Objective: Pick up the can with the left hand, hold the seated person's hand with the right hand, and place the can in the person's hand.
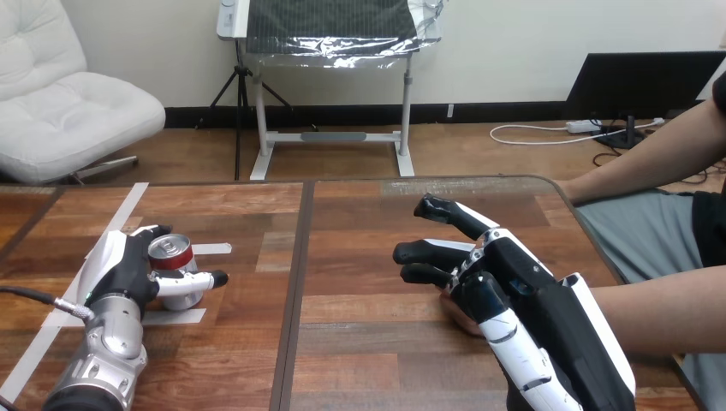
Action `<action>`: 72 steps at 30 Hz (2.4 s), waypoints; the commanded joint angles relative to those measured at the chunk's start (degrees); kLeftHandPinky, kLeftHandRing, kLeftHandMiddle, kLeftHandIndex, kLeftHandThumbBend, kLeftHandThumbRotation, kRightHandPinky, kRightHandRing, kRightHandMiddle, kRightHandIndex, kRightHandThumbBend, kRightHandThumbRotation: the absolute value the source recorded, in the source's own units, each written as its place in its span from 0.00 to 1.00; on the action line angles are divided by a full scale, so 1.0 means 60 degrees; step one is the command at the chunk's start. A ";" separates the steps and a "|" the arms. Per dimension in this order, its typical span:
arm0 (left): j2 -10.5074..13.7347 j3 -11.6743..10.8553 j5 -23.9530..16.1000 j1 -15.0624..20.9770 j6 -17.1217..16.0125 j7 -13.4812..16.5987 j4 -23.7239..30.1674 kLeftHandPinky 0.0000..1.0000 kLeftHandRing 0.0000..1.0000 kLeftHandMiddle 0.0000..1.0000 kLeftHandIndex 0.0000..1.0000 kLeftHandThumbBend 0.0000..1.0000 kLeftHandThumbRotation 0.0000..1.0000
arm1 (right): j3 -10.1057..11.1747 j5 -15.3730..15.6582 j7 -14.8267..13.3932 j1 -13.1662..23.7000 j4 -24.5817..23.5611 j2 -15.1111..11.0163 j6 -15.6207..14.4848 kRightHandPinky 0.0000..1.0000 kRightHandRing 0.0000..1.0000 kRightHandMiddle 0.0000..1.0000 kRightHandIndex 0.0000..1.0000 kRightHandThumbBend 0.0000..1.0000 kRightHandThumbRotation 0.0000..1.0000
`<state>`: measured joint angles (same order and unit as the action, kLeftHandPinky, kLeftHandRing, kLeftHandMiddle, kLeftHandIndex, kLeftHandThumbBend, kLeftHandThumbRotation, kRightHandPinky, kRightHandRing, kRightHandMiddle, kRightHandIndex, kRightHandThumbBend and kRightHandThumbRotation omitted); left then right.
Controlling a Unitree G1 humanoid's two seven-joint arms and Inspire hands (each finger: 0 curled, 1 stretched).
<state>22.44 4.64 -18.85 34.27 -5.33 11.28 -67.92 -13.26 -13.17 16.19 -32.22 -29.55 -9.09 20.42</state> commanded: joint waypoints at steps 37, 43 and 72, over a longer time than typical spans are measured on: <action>0.0198 -0.0106 0.0141 0.0742 -0.0205 0.0340 0.0312 0.53 0.64 0.70 0.71 0.86 0.00 | -0.0019 -0.0092 0.0040 0.0330 -0.0390 0.0123 0.0248 0.75 0.77 0.71 0.82 0.44 0.63; 0.0216 -0.0046 0.0031 0.0736 -0.0254 0.0546 0.0300 0.48 0.58 0.63 0.66 0.85 0.00 | -0.0024 -0.0090 0.0029 0.0316 -0.0411 0.0123 0.0229 0.75 0.77 0.71 0.83 0.44 0.63; 0.0213 0.0089 -0.0138 0.0696 -0.0488 0.1182 0.0294 0.41 0.44 0.47 0.47 0.75 0.00 | -0.0024 -0.0004 -0.0001 0.0301 -0.0446 0.0117 0.0251 0.75 0.77 0.70 0.82 0.44 0.64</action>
<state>22.56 4.63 -19.02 34.30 -6.35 17.12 -67.87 -13.27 -13.20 16.22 -32.23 -29.55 -9.10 20.49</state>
